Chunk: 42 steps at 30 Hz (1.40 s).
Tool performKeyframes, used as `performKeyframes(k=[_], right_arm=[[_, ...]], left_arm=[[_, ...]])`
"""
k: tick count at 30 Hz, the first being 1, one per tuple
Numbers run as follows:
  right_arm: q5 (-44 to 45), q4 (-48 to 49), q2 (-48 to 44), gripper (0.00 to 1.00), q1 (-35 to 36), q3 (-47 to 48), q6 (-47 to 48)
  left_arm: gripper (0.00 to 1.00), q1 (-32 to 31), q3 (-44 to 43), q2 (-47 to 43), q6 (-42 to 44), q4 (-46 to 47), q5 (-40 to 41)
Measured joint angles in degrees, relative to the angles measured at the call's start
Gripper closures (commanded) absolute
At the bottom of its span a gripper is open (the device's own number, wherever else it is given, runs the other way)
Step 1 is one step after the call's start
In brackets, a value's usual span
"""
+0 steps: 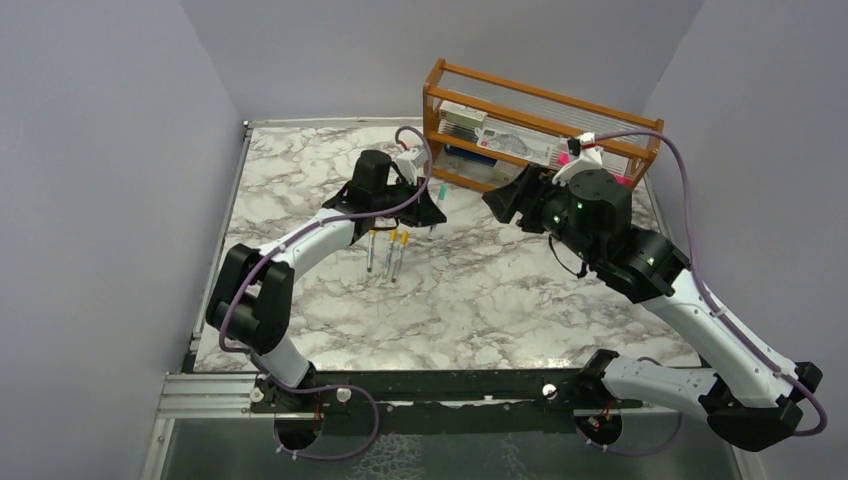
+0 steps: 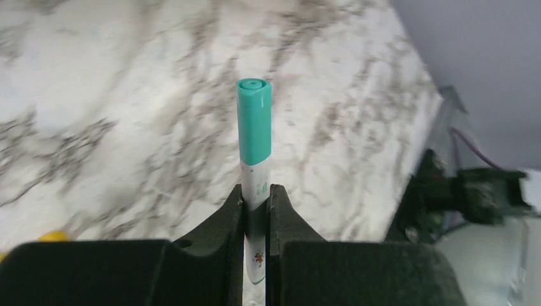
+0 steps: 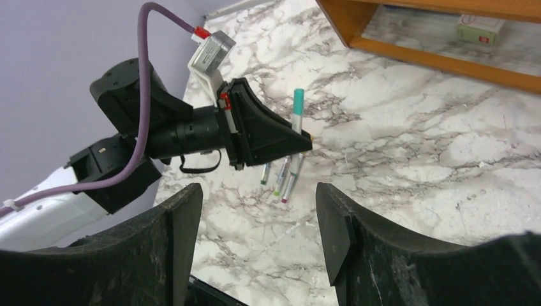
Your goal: Insert the pens into the pen caps
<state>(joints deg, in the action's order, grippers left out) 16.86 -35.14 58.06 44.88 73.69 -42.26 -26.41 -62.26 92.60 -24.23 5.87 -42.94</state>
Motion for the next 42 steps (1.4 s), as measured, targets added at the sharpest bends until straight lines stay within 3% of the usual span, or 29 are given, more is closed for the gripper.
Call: performKeyframes(k=[6, 13, 18, 42], right_arm=[[-0.07, -1.11, 0.0, 0.35, 0.0, -4.28, -1.05], [-0.2, -1.36, -0.28, 0.35, 0.0, -7.15, -1.14], [-0.66, -1.38, -1.09, 0.35, 0.0, -8.37, -1.64], [-1.75, -4.37, -5.49, 0.33, 0.0, -11.61, -4.28]], left_arm=[[1.0, 0.13, -2.58, 4.94, 3.61, -12.68, 19.37], [0.99, 0.2, -1.11, 8.7, 4.02, -21.31, 28.24], [0.8, 0.2, -1.01, 8.7, 3.78, -22.69, 29.62], [0.67, 0.2, 0.83, 8.61, 3.1, -23.61, 25.97]])
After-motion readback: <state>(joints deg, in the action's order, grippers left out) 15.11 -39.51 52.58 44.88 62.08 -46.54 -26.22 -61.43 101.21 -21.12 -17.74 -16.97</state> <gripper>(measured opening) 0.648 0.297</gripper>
